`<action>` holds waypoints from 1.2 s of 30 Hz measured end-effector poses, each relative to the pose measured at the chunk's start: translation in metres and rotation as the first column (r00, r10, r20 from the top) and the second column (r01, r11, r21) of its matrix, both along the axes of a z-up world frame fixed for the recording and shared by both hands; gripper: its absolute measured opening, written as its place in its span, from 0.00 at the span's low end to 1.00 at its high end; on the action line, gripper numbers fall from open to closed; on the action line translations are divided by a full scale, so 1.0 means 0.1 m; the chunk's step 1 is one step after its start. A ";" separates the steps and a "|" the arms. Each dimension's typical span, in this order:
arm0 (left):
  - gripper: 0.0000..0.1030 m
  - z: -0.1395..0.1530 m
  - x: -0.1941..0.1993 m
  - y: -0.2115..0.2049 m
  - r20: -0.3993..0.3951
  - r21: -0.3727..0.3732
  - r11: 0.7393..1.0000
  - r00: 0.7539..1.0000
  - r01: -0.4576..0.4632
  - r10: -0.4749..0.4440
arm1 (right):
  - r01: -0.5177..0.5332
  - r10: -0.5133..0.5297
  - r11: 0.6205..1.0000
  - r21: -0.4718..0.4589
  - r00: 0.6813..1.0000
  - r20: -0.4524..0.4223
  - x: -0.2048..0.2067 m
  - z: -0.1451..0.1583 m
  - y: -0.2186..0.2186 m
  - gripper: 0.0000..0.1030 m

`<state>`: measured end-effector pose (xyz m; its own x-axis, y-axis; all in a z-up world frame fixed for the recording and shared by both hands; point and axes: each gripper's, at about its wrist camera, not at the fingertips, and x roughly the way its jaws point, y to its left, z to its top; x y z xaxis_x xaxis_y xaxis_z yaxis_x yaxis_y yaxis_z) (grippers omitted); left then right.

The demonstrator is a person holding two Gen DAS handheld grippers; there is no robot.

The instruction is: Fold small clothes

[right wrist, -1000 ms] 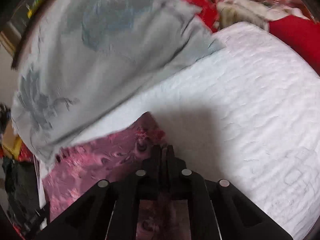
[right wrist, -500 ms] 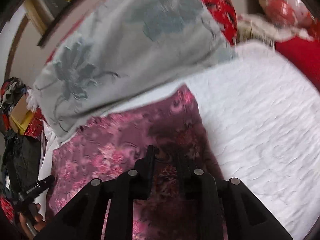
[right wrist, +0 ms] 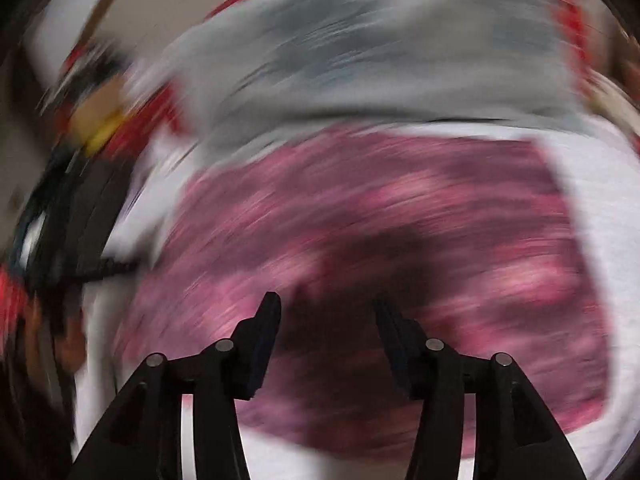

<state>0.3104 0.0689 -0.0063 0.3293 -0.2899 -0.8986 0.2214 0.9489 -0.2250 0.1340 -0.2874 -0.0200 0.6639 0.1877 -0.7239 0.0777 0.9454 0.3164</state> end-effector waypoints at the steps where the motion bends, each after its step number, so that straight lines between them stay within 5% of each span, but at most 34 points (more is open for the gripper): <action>1: 0.65 0.03 0.02 0.08 -0.011 0.000 1.000 1.000 0.000 0.000 | -0.065 0.065 0.998 -0.024 0.998 -0.003 0.03 -0.01 0.23 0.51; 4: 0.65 0.03 0.04 0.22 -0.031 0.019 1.000 0.999 0.005 -0.005 | -0.265 0.268 0.954 -0.137 0.963 0.002 0.06 -0.05 1.03 0.57; 7: 0.65 0.01 0.02 0.29 -0.052 0.032 0.999 0.998 0.025 -0.023 | -0.399 0.418 0.866 -0.302 0.908 -0.002 0.03 -0.13 1.76 0.62; 12: 0.65 -0.01 0.00 0.33 -0.094 0.015 0.998 0.993 0.066 -0.064 | -0.387 0.462 0.727 -0.567 0.887 -0.013 0.06 -0.34 2.31 0.63; 16: 0.65 -0.01 0.05 0.31 -0.130 -0.050 0.994 0.986 0.100 -0.105 | -0.297 0.415 0.744 -0.598 0.907 0.066 0.21 -0.39 2.34 0.60; 19: 0.65 -0.01 0.13 0.27 -0.167 -0.128 0.986 0.977 0.109 -0.130 | -0.266 0.374 0.786 -0.558 0.924 0.086 0.37 -0.36 2.23 0.26; 21: 0.65 -0.03 0.21 0.23 -0.208 -0.215 0.971 0.966 0.104 -0.150 | -0.269 0.371 0.801 -0.534 0.924 0.091 0.40 -0.32 2.21 0.13; 24: 0.65 -0.09 0.30 0.06 -0.270 -0.327 0.940 0.944 0.094 -0.188 | -0.244 0.365 0.821 -0.516 0.919 0.146 0.33 -0.16 2.09 0.09; 27: 0.65 -0.12 0.37 -0.19 -0.298 -0.362 0.926 0.929 0.102 -0.219 | -0.219 0.358 0.840 -0.497 0.911 0.204 0.19 0.02 2.00 0.08; 32: 0.64 -0.19 0.38 -0.68 -0.329 -0.285 0.948 0.914 0.144 -0.238 | -0.214 0.356 0.856 -0.470 0.904 0.236 0.11 0.14 1.90 0.08; 33: 0.59 -0.19 0.38 -0.75 -0.324 -0.264 0.953 0.916 0.152 -0.236 | -0.212 0.352 0.862 -0.460 0.904 0.243 0.10 0.15 1.87 0.07; 34: 0.38 -0.18 0.35 -0.80 -0.313 -0.244 0.957 0.921 0.159 -0.233 | -0.209 0.346 0.869 -0.447 0.905 0.248 0.09 0.17 1.84 0.07; 36: 0.13 -0.11 0.31 -0.90 -0.295 -0.229 0.956 0.923 0.181 -0.246 | -0.200 0.327 0.888 -0.414 0.908 0.263 0.09 0.20 1.74 0.07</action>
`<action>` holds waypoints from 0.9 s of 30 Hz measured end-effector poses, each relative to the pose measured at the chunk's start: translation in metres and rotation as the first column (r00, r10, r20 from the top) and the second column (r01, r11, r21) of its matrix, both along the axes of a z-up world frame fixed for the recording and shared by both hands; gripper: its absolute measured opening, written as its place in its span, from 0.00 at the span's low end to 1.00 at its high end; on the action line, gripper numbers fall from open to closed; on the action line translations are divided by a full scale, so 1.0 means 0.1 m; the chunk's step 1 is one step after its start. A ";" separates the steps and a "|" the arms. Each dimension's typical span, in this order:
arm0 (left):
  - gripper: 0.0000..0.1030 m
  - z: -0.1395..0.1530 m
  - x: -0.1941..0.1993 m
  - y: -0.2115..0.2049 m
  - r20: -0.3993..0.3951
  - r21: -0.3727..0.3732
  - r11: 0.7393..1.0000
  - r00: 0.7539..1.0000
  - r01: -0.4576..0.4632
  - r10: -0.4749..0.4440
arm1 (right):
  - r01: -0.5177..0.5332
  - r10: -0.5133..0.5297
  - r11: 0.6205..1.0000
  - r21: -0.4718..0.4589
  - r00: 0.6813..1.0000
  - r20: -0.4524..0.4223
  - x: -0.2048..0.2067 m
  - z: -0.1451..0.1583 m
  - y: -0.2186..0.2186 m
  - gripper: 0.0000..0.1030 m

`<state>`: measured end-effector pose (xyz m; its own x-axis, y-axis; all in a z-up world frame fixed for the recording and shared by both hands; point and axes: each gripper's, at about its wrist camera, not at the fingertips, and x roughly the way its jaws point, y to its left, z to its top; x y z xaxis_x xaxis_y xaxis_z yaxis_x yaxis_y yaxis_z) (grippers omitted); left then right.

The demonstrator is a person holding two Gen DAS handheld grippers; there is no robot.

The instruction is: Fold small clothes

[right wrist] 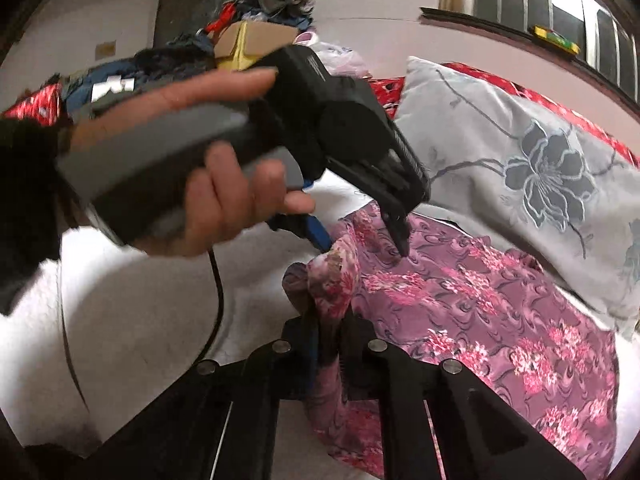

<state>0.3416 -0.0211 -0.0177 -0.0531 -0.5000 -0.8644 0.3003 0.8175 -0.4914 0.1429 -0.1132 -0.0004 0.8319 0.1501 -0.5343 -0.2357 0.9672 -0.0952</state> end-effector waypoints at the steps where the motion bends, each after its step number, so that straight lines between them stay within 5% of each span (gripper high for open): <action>1: 0.10 0.06 -0.03 -0.04 0.019 0.004 1.000 1.000 -0.007 0.007 | 0.005 -0.005 1.000 0.016 1.000 0.004 -0.03 0.01 -0.03 0.06; 17: 0.06 0.81 -0.58 -1.08 0.184 0.001 0.998 0.981 0.070 -0.069 | 0.115 -0.145 0.945 0.305 0.986 0.078 -0.54 0.40 -1.11 0.06; 27: 0.04 0.80 -0.93 -2.13 0.209 0.048 0.987 0.965 0.151 -0.158 | 0.259 -0.301 0.841 0.475 0.954 0.013 -0.94 0.27 -2.01 0.05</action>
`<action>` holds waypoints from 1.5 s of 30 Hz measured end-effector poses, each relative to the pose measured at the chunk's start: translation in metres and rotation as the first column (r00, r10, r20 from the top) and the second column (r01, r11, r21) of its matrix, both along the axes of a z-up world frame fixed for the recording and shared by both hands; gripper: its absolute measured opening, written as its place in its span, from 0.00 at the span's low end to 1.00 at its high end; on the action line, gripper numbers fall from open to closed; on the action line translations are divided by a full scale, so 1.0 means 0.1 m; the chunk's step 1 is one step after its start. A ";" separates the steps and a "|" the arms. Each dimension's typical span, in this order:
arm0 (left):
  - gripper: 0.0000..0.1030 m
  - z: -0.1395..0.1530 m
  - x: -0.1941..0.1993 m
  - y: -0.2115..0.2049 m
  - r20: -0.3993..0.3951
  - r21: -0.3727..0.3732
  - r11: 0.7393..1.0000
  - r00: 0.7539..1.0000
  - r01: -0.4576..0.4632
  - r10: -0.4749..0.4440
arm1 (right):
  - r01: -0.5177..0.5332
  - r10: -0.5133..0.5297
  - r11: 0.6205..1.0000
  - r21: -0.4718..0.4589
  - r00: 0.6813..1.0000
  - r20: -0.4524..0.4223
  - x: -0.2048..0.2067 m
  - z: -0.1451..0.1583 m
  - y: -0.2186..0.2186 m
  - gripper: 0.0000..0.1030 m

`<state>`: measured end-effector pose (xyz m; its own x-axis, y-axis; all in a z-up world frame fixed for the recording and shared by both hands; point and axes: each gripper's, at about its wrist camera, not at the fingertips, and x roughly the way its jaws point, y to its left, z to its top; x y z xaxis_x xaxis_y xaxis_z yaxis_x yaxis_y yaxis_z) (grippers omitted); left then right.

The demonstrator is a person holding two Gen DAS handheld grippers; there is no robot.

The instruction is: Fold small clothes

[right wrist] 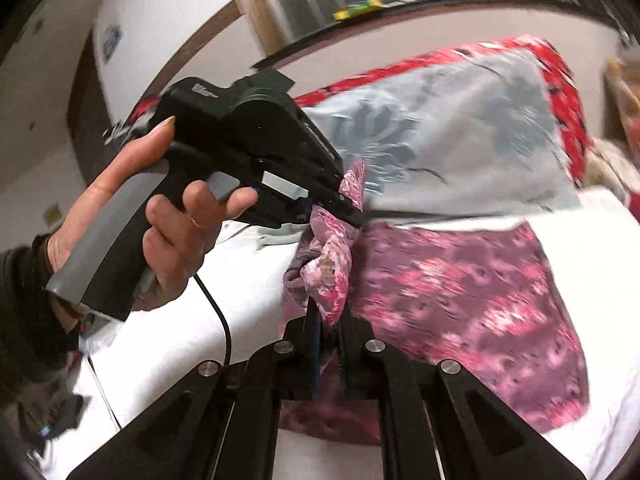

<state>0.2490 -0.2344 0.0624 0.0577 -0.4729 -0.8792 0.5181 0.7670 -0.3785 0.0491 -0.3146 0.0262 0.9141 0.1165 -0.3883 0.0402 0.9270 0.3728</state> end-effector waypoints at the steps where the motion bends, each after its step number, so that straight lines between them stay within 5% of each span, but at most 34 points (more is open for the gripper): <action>1: 0.04 -0.03 -0.04 -0.14 -0.003 0.003 1.000 1.000 0.014 -0.014 | 0.013 -0.013 1.000 0.017 1.000 -0.002 -0.04 -0.02 -0.07 0.05; 13: 0.06 -0.45 -0.39 -1.03 -0.072 0.019 0.995 0.992 0.101 -0.099 | 0.204 -0.184 0.954 0.221 0.977 -0.109 -0.48 -0.49 -1.03 0.05; 17: 0.13 -0.32 -0.25 -0.73 -0.096 -0.065 0.996 0.993 0.055 -0.061 | 0.245 -0.171 0.917 0.315 0.954 -0.244 -0.42 -0.88 -1.28 0.07; 20: 0.37 -0.12 -0.02 -0.24 -0.057 -0.134 0.991 0.998 -0.023 0.015 | 0.230 -0.136 0.919 0.321 0.948 -0.288 -0.41 -0.93 -1.34 0.16; 22: 0.51 -0.04 0.11 0.15 -0.013 -0.143 0.986 0.997 -0.082 0.081 | 0.215 -0.136 0.927 0.307 0.956 -0.261 -0.50 -0.82 -1.39 0.18; 25: 0.51 -0.13 0.22 0.59 0.035 -0.091 0.983 0.986 -0.161 0.164 | 0.246 -0.207 0.926 0.286 0.965 -0.162 -0.62 -0.55 -1.55 0.26; 28: 0.51 -0.36 0.26 0.90 -0.043 -0.117 0.968 0.975 -0.221 0.217 | 0.214 -0.178 0.930 0.299 0.974 -0.143 -0.29 -0.36 -1.76 0.41; 32: 0.51 -0.64 0.19 0.99 -0.128 -0.135 0.965 0.970 -0.223 0.207 | 0.125 -0.056 0.924 0.360 0.979 -0.194 0.49 -0.33 -1.83 0.41; 37: 0.51 -0.72 0.01 1.03 -0.107 -0.186 0.959 0.975 -0.213 0.196 | 0.125 -0.011 0.935 0.332 0.945 -0.326 1.25 -0.59 -1.68 0.43; 38: 0.51 -0.70 -0.01 1.04 -0.092 -0.179 0.960 0.975 -0.214 0.200 | 0.132 -0.010 0.940 0.314 0.931 -0.364 1.34 -0.66 -1.65 0.42; 39: 0.51 -0.68 -0.01 1.06 -0.071 -0.177 0.961 0.976 -0.214 0.205 | 0.131 -0.010 0.944 0.303 0.930 -0.368 1.37 -0.68 -1.63 0.29; 40: 0.51 -0.65 -0.03 1.09 -0.041 -0.179 0.960 0.976 -0.217 0.214 | 0.099 0.001 0.951 0.292 0.946 -0.323 1.36 -0.61 -1.60 0.05; 45: 0.57 -0.56 -0.11 1.12 0.131 -0.143 0.961 0.958 -0.236 0.255 | 0.081 -0.041 0.968 0.239 0.985 -0.170 1.13 -0.19 -1.69 0.03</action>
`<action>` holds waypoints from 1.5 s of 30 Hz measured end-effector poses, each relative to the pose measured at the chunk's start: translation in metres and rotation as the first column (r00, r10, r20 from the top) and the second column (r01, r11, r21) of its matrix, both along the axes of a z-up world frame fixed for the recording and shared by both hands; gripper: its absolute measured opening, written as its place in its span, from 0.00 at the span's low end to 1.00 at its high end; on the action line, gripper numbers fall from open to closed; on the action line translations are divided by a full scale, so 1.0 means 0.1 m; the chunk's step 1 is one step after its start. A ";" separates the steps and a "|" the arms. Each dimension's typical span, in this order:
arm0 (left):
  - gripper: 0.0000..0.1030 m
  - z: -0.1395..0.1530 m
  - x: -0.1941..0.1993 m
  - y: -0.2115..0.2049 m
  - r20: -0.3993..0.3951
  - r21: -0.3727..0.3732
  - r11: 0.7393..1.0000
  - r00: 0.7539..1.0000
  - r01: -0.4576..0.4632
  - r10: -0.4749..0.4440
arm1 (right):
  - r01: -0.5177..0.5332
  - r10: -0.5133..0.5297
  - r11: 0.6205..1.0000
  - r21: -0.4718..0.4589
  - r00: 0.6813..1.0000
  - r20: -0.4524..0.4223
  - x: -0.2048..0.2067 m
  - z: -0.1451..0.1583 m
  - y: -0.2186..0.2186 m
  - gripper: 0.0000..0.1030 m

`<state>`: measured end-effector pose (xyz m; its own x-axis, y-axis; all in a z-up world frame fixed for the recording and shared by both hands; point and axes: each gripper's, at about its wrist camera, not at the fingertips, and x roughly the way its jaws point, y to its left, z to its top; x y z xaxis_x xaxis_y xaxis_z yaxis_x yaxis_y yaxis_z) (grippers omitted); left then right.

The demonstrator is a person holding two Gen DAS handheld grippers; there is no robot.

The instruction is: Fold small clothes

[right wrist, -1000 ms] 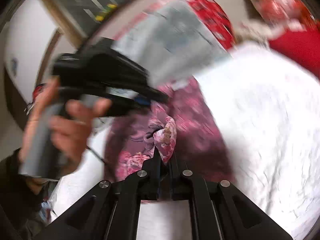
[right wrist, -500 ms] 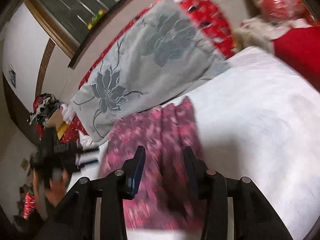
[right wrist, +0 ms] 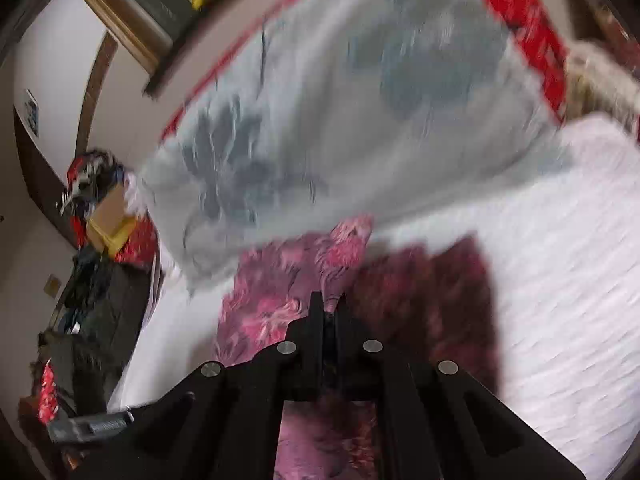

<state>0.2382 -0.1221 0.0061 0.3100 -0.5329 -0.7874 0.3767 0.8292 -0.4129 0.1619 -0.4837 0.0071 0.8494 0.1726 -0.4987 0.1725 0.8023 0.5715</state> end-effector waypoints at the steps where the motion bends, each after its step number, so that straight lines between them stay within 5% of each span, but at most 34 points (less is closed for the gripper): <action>1: 0.57 -0.04 -0.01 -0.02 0.001 0.002 1.000 1.000 0.006 -0.006 | 0.034 -0.034 0.999 -0.009 0.999 0.000 -0.02 0.01 -0.08 0.03; 6: 0.57 -0.20 0.00 -0.09 0.018 0.084 0.995 0.999 0.045 -0.046 | 0.058 -0.069 0.997 -0.049 0.964 -0.258 0.25 -0.53 -0.26 0.05; 9: 0.57 -0.18 0.02 -0.03 0.010 0.109 0.992 0.998 0.063 -0.064 | 0.086 -0.084 0.996 0.001 0.975 -0.206 0.10 -0.39 -0.25 0.13; 12: 0.57 -0.17 0.01 -0.01 -0.039 0.055 0.994 0.995 0.097 -0.095 | 0.058 -0.038 0.987 0.152 0.990 -0.132 -0.28 -0.30 -0.27 0.38; 14: 0.57 -0.14 -0.06 0.00 -0.053 0.026 0.991 0.990 0.132 -0.131 | 0.047 -0.025 0.987 0.153 0.989 -0.143 -0.56 -0.31 -0.17 0.45; 17: 0.57 -0.09 -0.23 -0.05 -0.052 -0.010 0.979 0.977 0.205 -0.205 | 0.003 0.025 0.992 0.129 0.976 -0.215 -0.83 -0.52 0.04 0.41; 18: 0.57 -0.09 -0.28 -0.08 -0.046 0.000 0.974 0.973 0.226 -0.226 | -0.015 0.042 0.994 0.108 0.968 -0.247 -0.86 -0.59 0.10 0.32; 19: 0.58 -0.10 -0.33 -0.13 -0.037 0.025 0.969 0.968 0.247 -0.246 | -0.040 0.051 0.998 0.044 0.961 -0.271 -0.89 -0.60 0.19 0.10; 24: 0.58 -0.27 -0.47 -0.31 -0.013 0.206 0.931 0.952 0.301 -0.305 | 0.006 -0.012 0.998 -0.056 0.995 -0.101 -1.20 -0.09 0.18 0.09; 26: 0.58 -0.28 -0.53 -0.36 0.016 0.264 0.911 0.942 0.318 -0.334 | 0.020 -0.028 0.998 -0.055 0.989 -0.147 -1.18 -0.18 0.14 0.09; 28: 0.58 -0.23 -0.56 -0.38 0.028 0.292 0.896 0.933 0.336 -0.359 | -0.006 -0.011 0.998 -0.055 0.954 -0.299 -1.07 -0.49 0.12 0.11; 29: 0.58 -0.20 -0.55 -0.38 0.036 0.289 0.895 0.930 0.340 -0.365 | -0.022 0.001 0.998 -0.053 0.931 -0.366 -1.03 -0.64 0.13 0.12; 31: 0.58 -0.07 -0.46 -0.30 0.069 0.238 0.920 0.939 0.313 -0.337 | -0.003 -0.014 0.999 -0.047 0.936 -0.351 -1.03 -0.57 0.11 0.21; 33: 0.59 0.02 -0.31 -0.23 0.070 0.139 0.953 0.958 0.267 -0.279 | 0.039 -0.048 0.998 -0.040 0.960 -0.277 -1.02 -0.36 0.03 0.24; 35: 0.61 0.04 -0.12 -0.19 0.035 0.022 0.975 0.975 0.219 -0.220 | 0.067 -0.072 0.997 -0.032 0.978 -0.196 -0.90 -0.19 -0.08 0.47; 37: 0.62 -0.01 0.02 -0.21 -0.001 -0.026 0.982 0.982 0.187 -0.187 | 0.090 -0.089 0.996 0.001 0.982 -0.164 -0.65 -0.15 -0.17 0.49; 42: 0.71 -0.17 0.14 -0.32 -0.025 -0.041 0.991 0.991 0.128 -0.130 | 0.156 -0.129 0.983 0.101 0.962 -0.239 -0.05 -0.49 -0.41 0.46; 43: 0.71 -0.18 0.15 -0.33 -0.026 -0.048 0.991 0.992 0.121 -0.123 | 0.149 -0.112 0.979 0.139 0.962 -0.247 0.06 -0.55 -0.43 0.17; 44: 0.71 -0.17 0.16 -0.36 -0.015 -0.043 0.992 0.993 0.118 -0.119 | 0.106 -0.071 0.982 0.155 0.974 -0.215 0.09 -0.52 -0.41 0.04; 45: 0.71 -0.17 0.14 -0.37 -0.004 -0.022 0.993 0.993 0.114 -0.114 | 0.068 -0.050 0.993 0.100 0.984 -0.173 0.12 -0.41 -0.36 0.04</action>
